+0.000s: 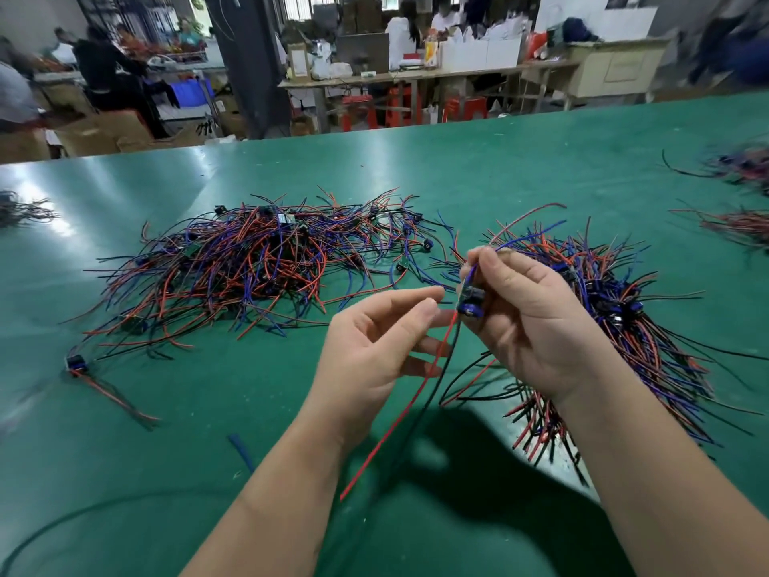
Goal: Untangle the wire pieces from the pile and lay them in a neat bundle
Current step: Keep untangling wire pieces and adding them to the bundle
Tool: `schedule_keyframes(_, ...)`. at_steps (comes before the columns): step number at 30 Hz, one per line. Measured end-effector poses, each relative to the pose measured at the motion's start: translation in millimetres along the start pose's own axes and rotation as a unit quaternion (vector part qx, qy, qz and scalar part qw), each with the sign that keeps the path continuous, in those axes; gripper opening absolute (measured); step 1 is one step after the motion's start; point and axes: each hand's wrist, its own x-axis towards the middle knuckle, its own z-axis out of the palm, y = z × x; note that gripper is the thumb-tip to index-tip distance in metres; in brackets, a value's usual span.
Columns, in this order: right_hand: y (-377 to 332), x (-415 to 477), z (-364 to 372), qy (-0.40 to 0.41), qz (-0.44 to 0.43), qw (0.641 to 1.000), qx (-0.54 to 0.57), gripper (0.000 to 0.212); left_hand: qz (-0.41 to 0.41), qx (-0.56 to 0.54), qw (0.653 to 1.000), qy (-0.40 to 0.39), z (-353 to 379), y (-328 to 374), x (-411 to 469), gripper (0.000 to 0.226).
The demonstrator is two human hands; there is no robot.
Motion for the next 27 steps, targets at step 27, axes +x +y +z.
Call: schedule_keyframes(27, -26.2, 3.9, -23.0, 0.234, -0.201, 0.935, -0.172, 0.025, -0.211, 0.227, 0.95, 0.019, -14.1, -20.5, 5.4, 0.013)
